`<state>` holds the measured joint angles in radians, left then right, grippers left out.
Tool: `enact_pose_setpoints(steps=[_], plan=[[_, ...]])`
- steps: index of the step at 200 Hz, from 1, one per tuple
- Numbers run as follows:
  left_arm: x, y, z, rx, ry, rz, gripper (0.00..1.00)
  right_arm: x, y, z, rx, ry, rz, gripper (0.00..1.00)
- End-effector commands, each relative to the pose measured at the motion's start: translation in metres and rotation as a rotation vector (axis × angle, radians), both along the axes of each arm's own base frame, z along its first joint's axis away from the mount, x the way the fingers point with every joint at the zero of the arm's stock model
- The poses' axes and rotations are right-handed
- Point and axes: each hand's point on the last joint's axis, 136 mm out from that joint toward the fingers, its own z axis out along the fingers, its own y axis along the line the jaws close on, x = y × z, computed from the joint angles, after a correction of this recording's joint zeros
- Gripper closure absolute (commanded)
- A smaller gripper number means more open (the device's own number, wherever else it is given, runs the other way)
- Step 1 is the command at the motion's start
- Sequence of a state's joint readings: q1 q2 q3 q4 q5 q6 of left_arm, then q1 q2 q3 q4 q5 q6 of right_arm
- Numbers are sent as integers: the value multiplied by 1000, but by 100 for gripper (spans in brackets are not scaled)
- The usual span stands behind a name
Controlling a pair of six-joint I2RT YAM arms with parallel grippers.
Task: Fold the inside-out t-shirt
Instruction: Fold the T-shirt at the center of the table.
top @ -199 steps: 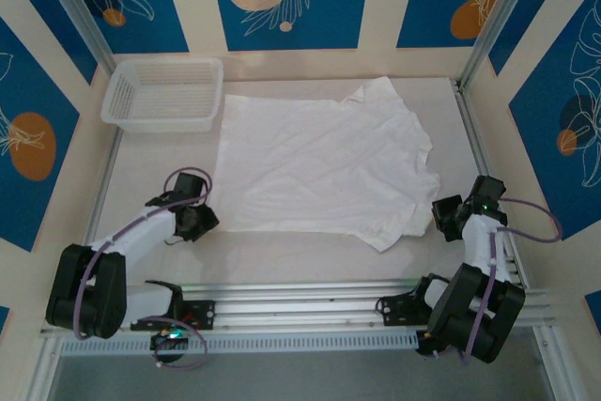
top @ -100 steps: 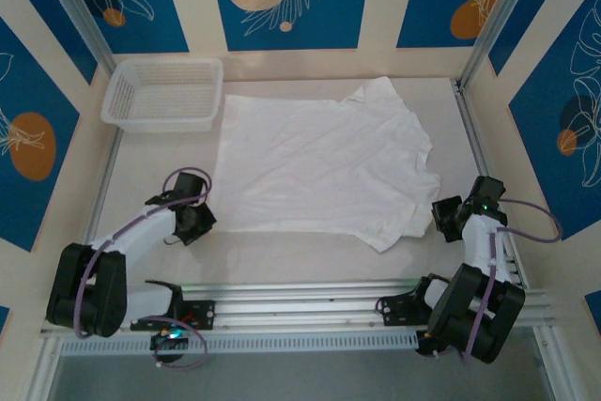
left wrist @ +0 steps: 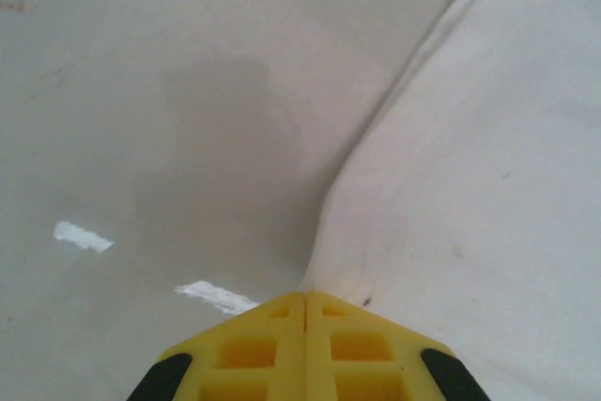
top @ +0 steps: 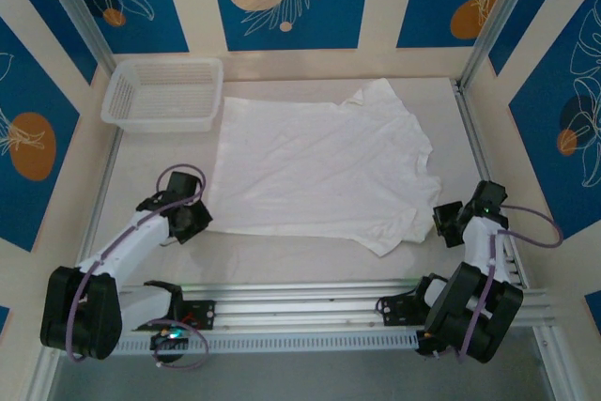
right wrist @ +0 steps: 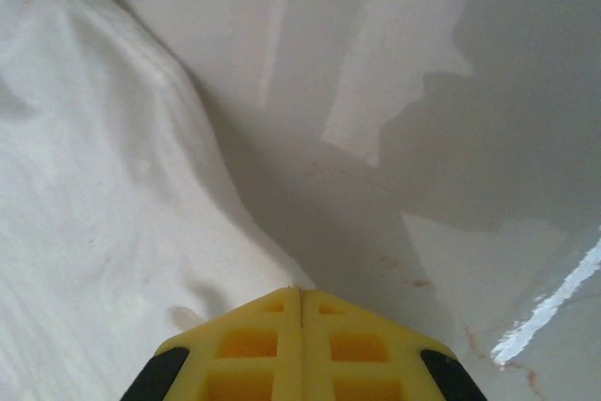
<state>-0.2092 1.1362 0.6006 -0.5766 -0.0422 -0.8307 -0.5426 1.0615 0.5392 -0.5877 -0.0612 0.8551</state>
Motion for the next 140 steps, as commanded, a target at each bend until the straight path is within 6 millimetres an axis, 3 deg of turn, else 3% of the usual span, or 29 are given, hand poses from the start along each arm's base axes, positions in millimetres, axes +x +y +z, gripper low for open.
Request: enact_pose_setpoints(steps=[1, 29, 57, 90, 140], plan=[[28, -6, 30, -22, -74, -30, 100, 22, 2, 33, 9, -94, 33, 100], [61, 1, 49, 47, -120, -29, 100, 43, -3, 50, -12, -124, 40, 100], [88, 2, 48, 57, -140, -13, 100, 61, -8, 51, 4, -128, 33, 100], [106, 8, 41, 18, -151, 39, 100, 81, -15, 56, 0, -131, 50, 100], [127, 10, 63, 19, -212, 28, 100, 104, -13, 66, -3, -152, 87, 100]])
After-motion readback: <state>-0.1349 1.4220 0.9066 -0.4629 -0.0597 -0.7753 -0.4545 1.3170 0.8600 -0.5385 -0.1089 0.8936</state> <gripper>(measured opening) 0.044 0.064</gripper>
